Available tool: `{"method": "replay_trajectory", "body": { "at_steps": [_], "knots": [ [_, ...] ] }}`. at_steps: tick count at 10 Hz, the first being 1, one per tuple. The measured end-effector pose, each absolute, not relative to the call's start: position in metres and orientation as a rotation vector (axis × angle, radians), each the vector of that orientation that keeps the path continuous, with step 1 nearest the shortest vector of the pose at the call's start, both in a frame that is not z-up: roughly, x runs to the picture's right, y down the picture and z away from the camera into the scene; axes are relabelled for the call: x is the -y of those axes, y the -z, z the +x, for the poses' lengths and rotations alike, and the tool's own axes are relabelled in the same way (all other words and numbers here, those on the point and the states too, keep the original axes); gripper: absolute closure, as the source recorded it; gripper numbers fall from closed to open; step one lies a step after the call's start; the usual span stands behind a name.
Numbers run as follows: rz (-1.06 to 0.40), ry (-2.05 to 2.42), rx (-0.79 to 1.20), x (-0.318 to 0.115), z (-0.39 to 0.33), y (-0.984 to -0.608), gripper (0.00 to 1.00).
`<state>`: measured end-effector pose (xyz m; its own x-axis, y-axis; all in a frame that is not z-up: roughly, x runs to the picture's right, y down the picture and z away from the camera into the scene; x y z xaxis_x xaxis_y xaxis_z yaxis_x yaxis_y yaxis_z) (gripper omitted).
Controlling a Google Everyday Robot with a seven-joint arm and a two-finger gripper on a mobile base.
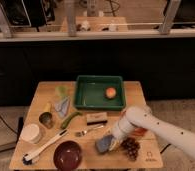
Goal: Wipe table surface with sponge
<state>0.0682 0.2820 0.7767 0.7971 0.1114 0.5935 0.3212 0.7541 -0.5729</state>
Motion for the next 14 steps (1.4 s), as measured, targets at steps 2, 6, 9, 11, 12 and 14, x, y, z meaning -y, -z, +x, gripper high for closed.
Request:
{"method": "replay_trajectory", "body": {
  "at_steps": [2, 6, 9, 11, 12, 14],
  "knots": [
    [-0.723, 0.124, 0.649, -0.277, 0.064, -0.783, 1.0],
    [-0.742, 0.148, 0.678, -0.278, 0.045, -0.789, 1.0],
    [-0.738, 0.165, 0.691, -0.28, 0.042, -0.787, 1.0],
    [-0.748, 0.206, 0.742, -0.295, 0.026, -0.762, 1.0],
    [-0.744, 0.213, 0.757, -0.299, 0.025, -0.752, 1.0],
    [-0.738, 0.227, 0.778, -0.307, 0.025, -0.736, 1.0]
  ]
}}
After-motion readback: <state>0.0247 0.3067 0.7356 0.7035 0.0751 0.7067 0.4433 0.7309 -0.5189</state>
